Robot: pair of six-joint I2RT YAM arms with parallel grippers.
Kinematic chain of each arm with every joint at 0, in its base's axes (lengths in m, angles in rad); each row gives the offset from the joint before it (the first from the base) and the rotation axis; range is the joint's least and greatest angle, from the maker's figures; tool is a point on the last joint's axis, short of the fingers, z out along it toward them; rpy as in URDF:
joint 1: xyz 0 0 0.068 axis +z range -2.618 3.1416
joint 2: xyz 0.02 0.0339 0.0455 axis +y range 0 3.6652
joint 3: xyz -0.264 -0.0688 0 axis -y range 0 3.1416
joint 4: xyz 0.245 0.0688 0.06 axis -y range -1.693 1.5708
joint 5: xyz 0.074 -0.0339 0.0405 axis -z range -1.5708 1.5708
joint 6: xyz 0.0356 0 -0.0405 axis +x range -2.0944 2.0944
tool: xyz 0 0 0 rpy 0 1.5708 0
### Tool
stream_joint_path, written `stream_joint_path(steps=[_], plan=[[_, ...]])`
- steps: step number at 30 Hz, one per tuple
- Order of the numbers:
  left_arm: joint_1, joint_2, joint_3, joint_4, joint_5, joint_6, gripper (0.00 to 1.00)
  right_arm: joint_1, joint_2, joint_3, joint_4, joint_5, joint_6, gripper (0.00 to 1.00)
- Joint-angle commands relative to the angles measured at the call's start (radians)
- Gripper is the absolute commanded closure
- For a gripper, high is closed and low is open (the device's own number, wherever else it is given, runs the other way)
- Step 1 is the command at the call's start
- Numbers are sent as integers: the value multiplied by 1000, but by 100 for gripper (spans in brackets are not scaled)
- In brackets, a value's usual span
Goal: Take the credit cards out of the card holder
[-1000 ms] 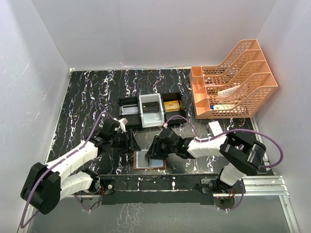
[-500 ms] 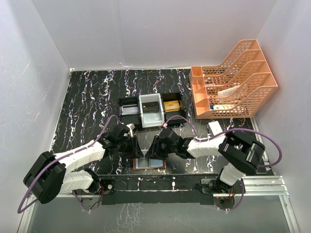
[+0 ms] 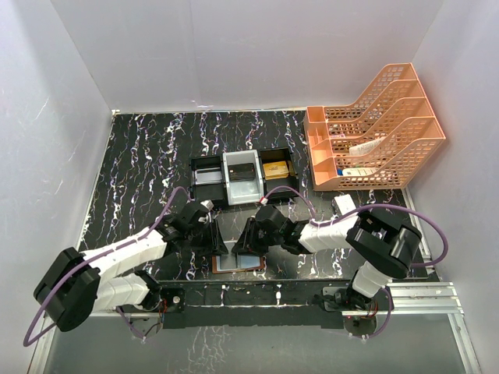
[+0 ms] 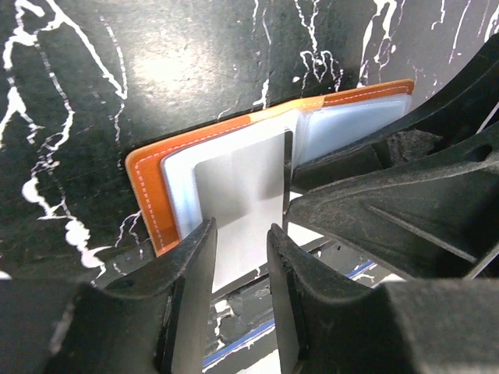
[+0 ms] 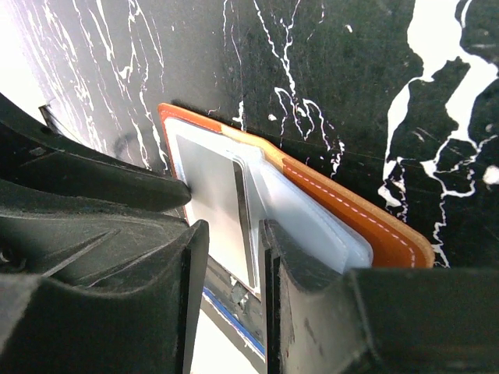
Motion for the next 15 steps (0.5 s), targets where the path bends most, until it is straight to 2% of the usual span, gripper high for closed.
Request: stream_joint_path(steps=[1, 11, 15], plan=[[-6, -45, 3, -94, -47, 28, 67, -6, 27, -8, -10, 21, -5, 69], [-6, -3, -20, -37, 6, 19, 74, -7, 34, 7, 2, 3, -31, 70], [-6, -26, -31, -50, -1, 10, 75, -7, 45, 9, 29, -18, -28, 76]])
